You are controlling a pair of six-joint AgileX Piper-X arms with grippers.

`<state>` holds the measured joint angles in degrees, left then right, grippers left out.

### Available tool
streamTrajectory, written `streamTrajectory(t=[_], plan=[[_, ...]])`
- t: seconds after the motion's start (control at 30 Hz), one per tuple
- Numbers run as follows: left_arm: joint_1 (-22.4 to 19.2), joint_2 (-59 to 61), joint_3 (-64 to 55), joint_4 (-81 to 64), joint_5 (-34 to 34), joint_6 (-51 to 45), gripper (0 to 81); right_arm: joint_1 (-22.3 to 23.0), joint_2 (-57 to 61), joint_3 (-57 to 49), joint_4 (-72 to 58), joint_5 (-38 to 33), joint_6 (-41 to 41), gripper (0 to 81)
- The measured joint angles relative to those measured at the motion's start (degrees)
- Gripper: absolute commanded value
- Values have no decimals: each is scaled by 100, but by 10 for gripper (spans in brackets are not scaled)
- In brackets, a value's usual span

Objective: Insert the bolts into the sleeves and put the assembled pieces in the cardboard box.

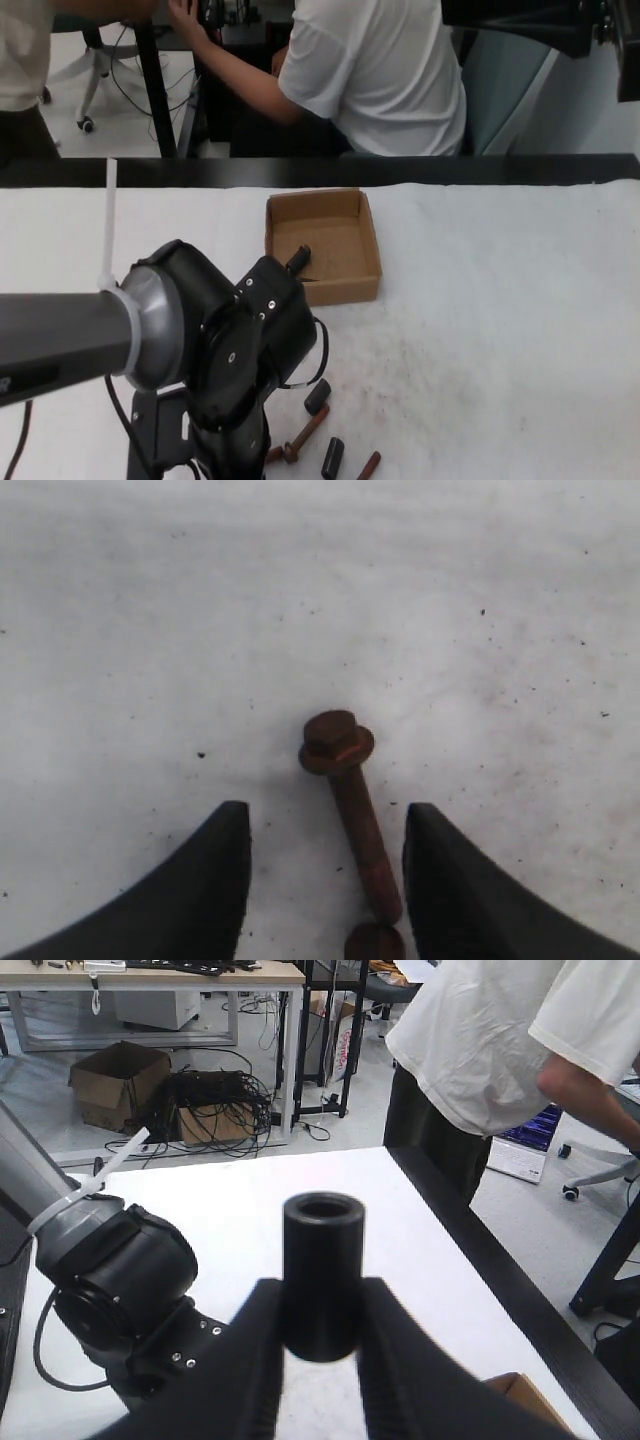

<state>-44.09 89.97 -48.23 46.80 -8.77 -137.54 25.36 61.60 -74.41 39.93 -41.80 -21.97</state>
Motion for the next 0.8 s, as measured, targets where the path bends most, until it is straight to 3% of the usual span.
streamTrajectory(t=[0.07,0.27,0.53,0.8], plan=[[8,78,0,-43,-2,0,303,0,-13,0,0,0,0,8],[8,161,12,-122,-2,0,303,0,-109,0,0,0,0,8],[325,240,183,-212,-49,0,303,0,-179,0,0,0,0,8],[322,180,380,-721,-121,0,395,-77,-176,0,0,0,0,8]])
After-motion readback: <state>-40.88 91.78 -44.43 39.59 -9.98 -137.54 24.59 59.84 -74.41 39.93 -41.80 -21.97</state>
